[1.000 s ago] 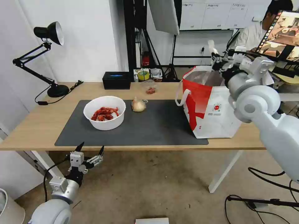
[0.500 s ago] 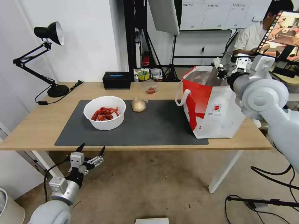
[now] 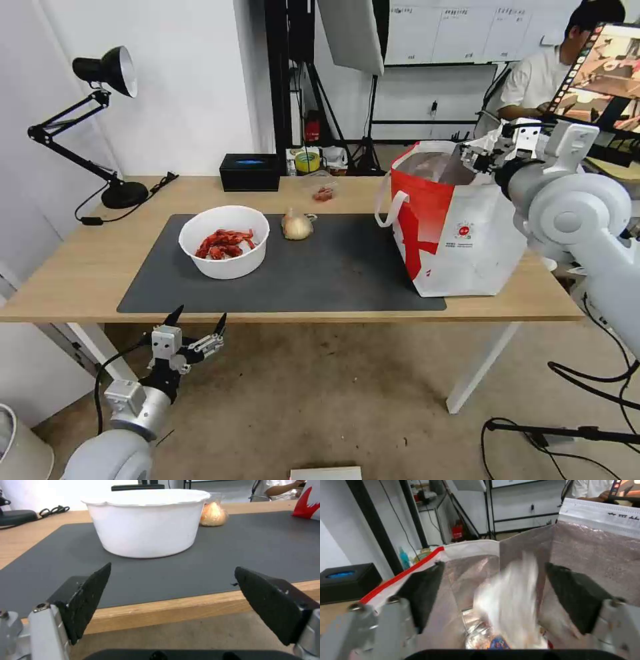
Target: Pick up the trash from the table and place it into the takeout bag.
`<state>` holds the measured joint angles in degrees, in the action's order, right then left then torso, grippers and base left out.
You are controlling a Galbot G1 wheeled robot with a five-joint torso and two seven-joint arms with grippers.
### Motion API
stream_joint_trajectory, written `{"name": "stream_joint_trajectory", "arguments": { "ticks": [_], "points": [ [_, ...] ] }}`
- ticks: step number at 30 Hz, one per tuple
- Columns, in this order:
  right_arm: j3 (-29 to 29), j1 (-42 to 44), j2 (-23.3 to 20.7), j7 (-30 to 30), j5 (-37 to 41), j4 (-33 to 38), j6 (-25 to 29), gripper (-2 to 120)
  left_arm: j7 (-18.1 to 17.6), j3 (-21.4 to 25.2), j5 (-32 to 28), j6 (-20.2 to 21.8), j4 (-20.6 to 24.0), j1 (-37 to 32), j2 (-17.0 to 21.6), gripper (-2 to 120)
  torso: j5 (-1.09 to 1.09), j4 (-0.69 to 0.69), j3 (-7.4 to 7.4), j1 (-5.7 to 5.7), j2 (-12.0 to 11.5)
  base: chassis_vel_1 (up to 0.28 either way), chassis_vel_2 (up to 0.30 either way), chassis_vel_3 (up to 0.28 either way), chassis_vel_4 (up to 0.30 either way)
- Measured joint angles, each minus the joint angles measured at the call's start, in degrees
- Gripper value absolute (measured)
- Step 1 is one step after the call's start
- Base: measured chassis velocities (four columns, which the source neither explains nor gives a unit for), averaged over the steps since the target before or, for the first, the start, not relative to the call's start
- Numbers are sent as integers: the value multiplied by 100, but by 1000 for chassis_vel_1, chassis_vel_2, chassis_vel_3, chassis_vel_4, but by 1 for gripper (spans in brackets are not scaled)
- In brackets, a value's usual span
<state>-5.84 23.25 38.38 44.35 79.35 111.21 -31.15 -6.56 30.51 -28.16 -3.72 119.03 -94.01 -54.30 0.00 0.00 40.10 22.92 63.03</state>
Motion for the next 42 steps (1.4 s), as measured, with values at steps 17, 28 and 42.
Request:
{"name": "stream_joint_trajectory", "arguments": {
  "ticks": [17,28,42],
  "points": [
    [20,108,-3,-1153,-445,132,629,100,0,34,51,-12,107,-76,-66,100,0,0,0,0,0,0,0,0,0],
    [7,1255,-14,-3530,-2035,669,2300,100,1,76,66,-31,93,-58,-97,100,0,1,0,0,0,0,0,0,0],
    [-713,4070,268,-4147,-3586,1222,3354,100,3,67,119,-66,49,-30,-231,100,0,0,-1,0,0,0,0,0,0]
  ]
}}
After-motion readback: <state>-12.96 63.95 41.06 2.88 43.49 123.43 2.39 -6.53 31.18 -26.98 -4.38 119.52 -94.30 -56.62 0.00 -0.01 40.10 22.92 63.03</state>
